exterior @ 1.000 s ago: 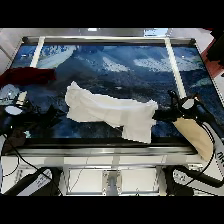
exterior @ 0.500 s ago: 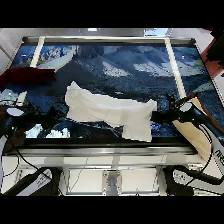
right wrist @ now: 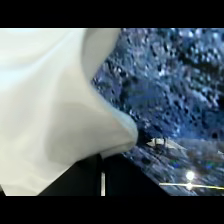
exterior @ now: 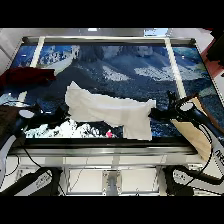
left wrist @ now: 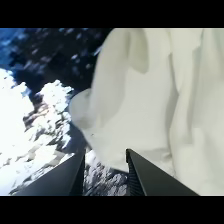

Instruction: Fold the shirts.

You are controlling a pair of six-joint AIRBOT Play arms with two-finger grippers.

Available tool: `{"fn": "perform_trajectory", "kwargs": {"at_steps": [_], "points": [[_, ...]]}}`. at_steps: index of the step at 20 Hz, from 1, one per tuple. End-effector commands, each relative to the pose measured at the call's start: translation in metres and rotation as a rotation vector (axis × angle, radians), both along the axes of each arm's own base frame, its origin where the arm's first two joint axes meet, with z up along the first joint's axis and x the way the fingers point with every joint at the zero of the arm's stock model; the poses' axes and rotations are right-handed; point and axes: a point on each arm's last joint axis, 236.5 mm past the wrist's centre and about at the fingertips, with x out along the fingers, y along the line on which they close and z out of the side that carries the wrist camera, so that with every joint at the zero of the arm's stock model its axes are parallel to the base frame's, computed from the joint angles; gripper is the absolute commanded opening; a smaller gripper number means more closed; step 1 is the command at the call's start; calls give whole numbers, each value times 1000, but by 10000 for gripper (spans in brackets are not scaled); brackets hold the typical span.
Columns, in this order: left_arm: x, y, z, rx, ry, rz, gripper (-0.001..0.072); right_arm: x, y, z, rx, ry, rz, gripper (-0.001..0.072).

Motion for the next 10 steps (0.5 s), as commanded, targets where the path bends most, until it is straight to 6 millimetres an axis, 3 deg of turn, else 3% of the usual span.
{"fn": "perform_trajectory", "kwargs": {"at_steps": [1,4,5,6,7,10], "points": [[8,-12,-7,10,-16,1,279,-3,3,1,14,9,8,36],[5,-15,-7,-24,17,25,287,-7,5,0,17,22,22,36],[5,-15,-6,-26,19,31,331,-7,4,0,14,23,24,36],[5,-15,-7,-27,20,34,438,-7,4,0,13,22,24,36],[6,-15,-7,-27,21,35,492,-7,4,0,13,22,24,36],[9,-10,-7,-28,30,88,506,-7,4,0,12,22,25,36]]}}
